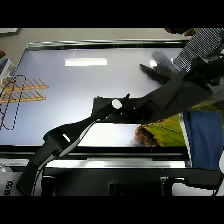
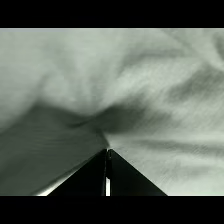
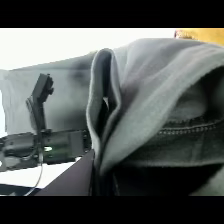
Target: Fold the clothes and pants, and hang the long-sleeved shirts on hangers.
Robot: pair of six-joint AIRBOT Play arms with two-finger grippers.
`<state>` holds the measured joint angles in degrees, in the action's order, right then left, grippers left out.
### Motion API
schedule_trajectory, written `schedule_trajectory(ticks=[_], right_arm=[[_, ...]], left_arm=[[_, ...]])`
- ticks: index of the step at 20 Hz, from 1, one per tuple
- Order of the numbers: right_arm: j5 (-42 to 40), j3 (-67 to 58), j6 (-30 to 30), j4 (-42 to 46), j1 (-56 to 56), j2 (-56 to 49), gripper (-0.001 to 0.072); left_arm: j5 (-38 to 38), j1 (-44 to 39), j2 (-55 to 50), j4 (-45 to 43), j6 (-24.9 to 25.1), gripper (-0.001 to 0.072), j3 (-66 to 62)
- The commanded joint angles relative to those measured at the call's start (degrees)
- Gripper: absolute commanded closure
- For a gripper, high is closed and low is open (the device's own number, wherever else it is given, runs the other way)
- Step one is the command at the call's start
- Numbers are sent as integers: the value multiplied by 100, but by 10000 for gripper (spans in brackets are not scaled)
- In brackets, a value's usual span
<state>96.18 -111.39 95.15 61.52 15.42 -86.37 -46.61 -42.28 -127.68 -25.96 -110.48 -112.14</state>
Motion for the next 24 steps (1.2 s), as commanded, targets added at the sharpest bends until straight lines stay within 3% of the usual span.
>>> schedule_trajectory(ticks=[1,6,8,12,21,24], right_arm=[[-199,-7,-7,-273,-120,-26,677],[-562,-7,269,-177,-1344,-107,677],[-800,-7,516,199,-1969,-140,677],[-1134,-7,894,866,-3093,-442,677],[-2258,-7,1534,848,-4588,-2061,667],[-2291,-7,1659,352,-4645,-2304,334]], left_arm=[[-1224,557,433,-1029,52,697,-83],[-2887,1858,2096,-3477,133,695,-83],[-3355,2406,2747,-3943,463,694,-83],[-4039,3440,3773,-4232,619,693,-83],[-4113,4809,4507,-4332,732,692,-76],[-4111,4826,4505,-4332,852,691,-70]])
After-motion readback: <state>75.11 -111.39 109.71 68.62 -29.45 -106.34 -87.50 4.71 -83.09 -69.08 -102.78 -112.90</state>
